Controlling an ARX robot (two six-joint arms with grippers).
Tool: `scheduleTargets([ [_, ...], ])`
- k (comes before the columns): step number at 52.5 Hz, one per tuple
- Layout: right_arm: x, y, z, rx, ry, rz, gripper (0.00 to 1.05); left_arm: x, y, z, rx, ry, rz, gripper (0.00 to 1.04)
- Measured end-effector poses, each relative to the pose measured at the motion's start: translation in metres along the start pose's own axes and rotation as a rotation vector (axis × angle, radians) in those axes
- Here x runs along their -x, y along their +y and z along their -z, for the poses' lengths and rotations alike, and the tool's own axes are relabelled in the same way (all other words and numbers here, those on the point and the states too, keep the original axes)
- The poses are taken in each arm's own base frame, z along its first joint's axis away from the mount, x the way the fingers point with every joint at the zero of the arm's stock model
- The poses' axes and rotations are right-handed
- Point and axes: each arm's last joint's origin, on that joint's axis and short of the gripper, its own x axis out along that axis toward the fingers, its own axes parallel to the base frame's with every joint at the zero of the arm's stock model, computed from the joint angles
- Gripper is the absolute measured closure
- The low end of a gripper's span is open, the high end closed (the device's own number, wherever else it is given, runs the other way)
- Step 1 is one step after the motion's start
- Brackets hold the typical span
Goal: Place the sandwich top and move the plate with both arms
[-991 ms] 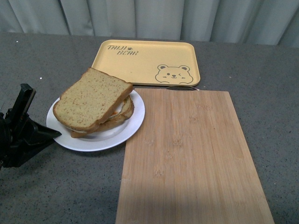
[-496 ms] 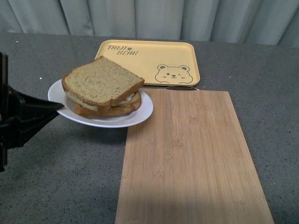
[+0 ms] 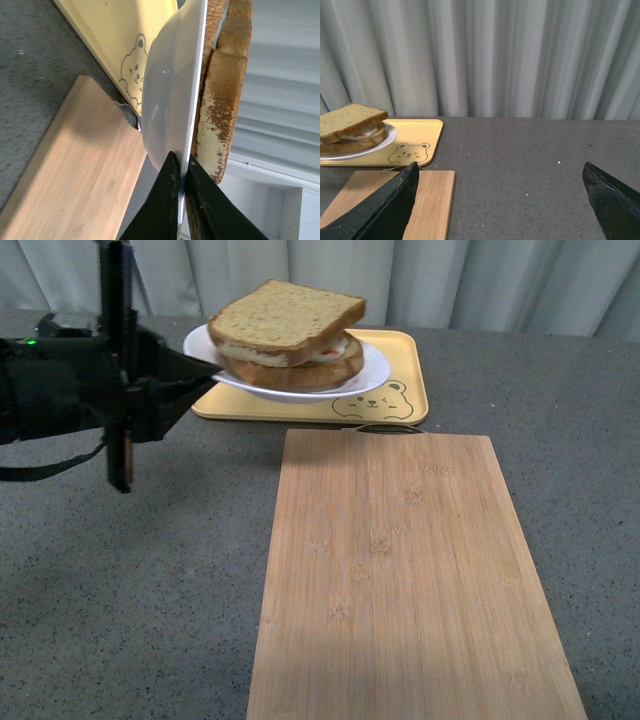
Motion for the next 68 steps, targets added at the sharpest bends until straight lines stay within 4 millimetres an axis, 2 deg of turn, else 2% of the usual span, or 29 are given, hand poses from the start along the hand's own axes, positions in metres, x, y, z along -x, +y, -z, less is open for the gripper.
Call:
scheduleTargets([
  [9, 0.0, 0.0, 0.0, 0.0, 0.0, 0.0, 0.09, -0.068, -0.007, -0.016, 0.013, 0.029, -0.025, 1.01],
  [13, 0.0, 0.0, 0.0, 0.0, 0.0, 0.0, 0.09, -0.085, -0.008, -0.024, 0.017, 0.027, -0.032, 1.01],
  [25, 0.0, 0.0, 0.0, 0.0, 0.0, 0.0, 0.09, -0.12, -0.009, -0.05, 0.031, 0.008, -0.039, 1.01],
  [33, 0.0, 0.0, 0.0, 0.0, 0.0, 0.0, 0.09, -0.132, -0.001, -0.064, 0.046, -0.005, -0.05, 1.01],
  [40, 0.0, 0.0, 0.0, 0.0, 0.0, 0.0, 0.09, -0.132, 0.004, -0.07, 0.059, -0.013, -0.082, 0.99],
  [44, 0.0, 0.0, 0.0, 0.0, 0.0, 0.0, 0.09, -0.13, 0.004, -0.07, 0.056, -0.016, -0.093, 0.86],
  [49, 0.0, 0.0, 0.0, 0.0, 0.0, 0.0, 0.09, -0.113, 0.0, -0.068, 0.047, -0.028, -0.103, 0.63],
  [51, 0.0, 0.0, 0.0, 0.0, 0.0, 0.0, 0.09, -0.108, -0.002, -0.067, 0.039, -0.029, -0.107, 0.58],
  [65, 0.0, 0.0, 0.0, 0.0, 0.0, 0.0, 0.09, -0.06, -0.037, -0.063, -0.099, -0.157, -0.164, 0.15],
  [66, 0.0, 0.0, 0.0, 0.0, 0.0, 0.0, 0.09, -0.059, -0.037, -0.063, -0.127, -0.176, -0.164, 0.15],
  [68, 0.0, 0.0, 0.0, 0.0, 0.0, 0.0, 0.09, -0.054, -0.038, -0.063, -0.314, -0.328, -0.134, 0.21],
])
